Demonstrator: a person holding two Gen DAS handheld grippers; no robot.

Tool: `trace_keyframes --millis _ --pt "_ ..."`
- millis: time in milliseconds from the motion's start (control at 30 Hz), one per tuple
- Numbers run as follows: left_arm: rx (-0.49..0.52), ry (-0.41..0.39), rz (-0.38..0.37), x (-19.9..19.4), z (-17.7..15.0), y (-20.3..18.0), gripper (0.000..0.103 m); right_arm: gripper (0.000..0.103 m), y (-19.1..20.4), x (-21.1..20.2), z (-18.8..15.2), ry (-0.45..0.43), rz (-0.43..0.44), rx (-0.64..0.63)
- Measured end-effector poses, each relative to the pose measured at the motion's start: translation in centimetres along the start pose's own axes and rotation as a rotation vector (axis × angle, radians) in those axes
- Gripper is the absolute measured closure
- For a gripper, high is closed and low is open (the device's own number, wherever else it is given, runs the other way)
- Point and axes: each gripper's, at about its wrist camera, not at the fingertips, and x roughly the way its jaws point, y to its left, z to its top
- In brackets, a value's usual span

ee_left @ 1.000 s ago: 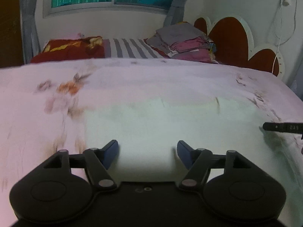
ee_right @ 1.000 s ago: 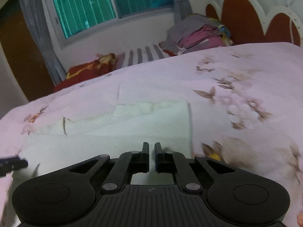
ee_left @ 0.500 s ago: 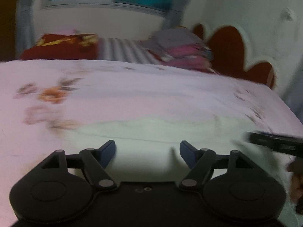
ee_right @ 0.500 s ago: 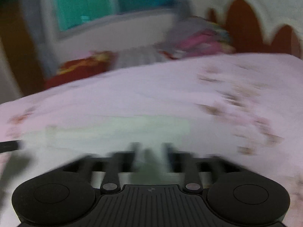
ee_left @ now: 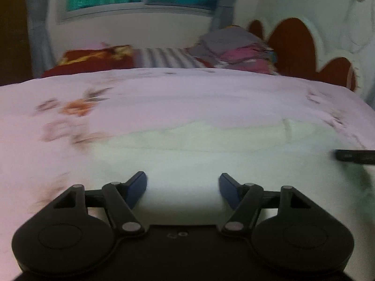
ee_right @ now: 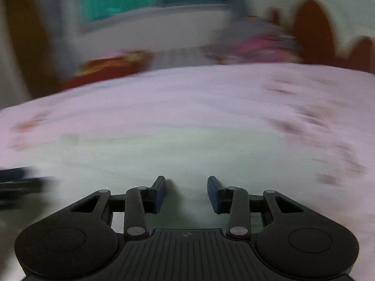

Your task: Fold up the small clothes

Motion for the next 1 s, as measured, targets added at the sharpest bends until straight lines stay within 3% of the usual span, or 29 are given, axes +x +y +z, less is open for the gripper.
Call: trace_keyframes --millis 67,133,267,367,433,567,700,800,1000 --pt "-0.026 -0.012 0.001 -1.3 0.4 -0.1 0.037 0.065 -2.9 -0.5 0.0 -0.004 -0.039 0.062" --pt "-0.047 -0.045 -0.058 -2.8 0.3 -1.6 0.035 0.065 -3.7 -2.3 -0.1 -0.054 -0.029 0.084" --pt "0.051 -0.036 -0.126 -3.6 -0.9 -6.4 0.034 0.065 0.5 -4.9 -1.1 -0.083 0.15 -0.009" --pt "0.074 -0.005 -0.115 -3.1 -2.0 -7.9 0.034 0.065 3.7 -4.8 -2.7 -0.032 0.247 -0.057" --pt "0.074 0.009 -0.096 -3.0 -2.7 -7.5 0.034 0.065 4.8 -4.5 -3.6 0.001 0.266 -0.077" --pt "0.039 -0.003 -0.038 -4.2 -3.6 -4.2 0.034 0.065 3.9 -4.9 -4.3 0.001 0.24 -0.118" --pt "0.018 0.0 -0.029 -5.1 -4.3 -1.3 0.034 0.065 -1.6 -5.5 -4.4 -0.009 0.078 -0.013" --pt "0.065 0.001 -0.016 -5.3 -4.3 -1.8 0.034 0.065 -4.5 -6.0 -4.4 -0.009 0.037 0.048" --pt "0.041 -0.002 -0.02 -5.7 -4.9 -1.7 0.034 0.065 -3.4 -7.9 -4.2 -0.074 0.059 0.023"
